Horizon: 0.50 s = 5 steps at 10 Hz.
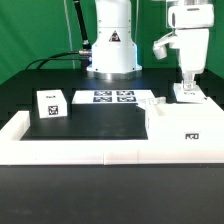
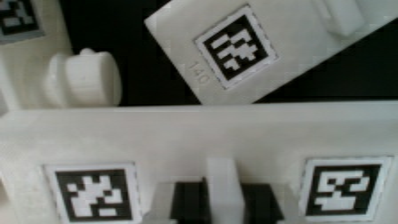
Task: Assemble cabinet
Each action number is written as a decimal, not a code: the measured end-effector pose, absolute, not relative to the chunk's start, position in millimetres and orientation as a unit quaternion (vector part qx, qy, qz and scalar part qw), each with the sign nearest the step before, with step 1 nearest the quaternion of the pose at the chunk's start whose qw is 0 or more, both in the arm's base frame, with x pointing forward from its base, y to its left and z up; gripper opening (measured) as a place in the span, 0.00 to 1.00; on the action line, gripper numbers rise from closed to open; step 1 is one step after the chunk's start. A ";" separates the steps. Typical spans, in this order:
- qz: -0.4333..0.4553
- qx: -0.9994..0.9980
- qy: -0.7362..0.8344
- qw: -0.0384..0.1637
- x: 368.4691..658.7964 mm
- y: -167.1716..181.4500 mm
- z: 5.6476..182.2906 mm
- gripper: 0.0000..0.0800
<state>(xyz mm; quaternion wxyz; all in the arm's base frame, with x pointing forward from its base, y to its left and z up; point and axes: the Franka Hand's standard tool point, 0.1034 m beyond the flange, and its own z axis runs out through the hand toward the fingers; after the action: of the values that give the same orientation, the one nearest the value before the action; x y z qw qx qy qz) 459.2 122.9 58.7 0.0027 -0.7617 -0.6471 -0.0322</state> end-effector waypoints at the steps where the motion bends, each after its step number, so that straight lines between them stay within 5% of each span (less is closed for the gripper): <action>1: -0.032 -0.762 -0.647 0.003 459.7 123.1 57.9 0.09; 5: -0.031 -0.762 -0.647 0.004 459.3 122.9 56.2 0.09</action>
Offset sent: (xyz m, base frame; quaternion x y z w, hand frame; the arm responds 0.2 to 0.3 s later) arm 0.0000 0.0000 0.0000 0.0000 0.0000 0.0000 1.0000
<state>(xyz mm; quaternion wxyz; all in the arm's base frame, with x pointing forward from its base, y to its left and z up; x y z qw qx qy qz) 459.3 122.9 56.2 0.0043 -0.7618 -0.6470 -0.0308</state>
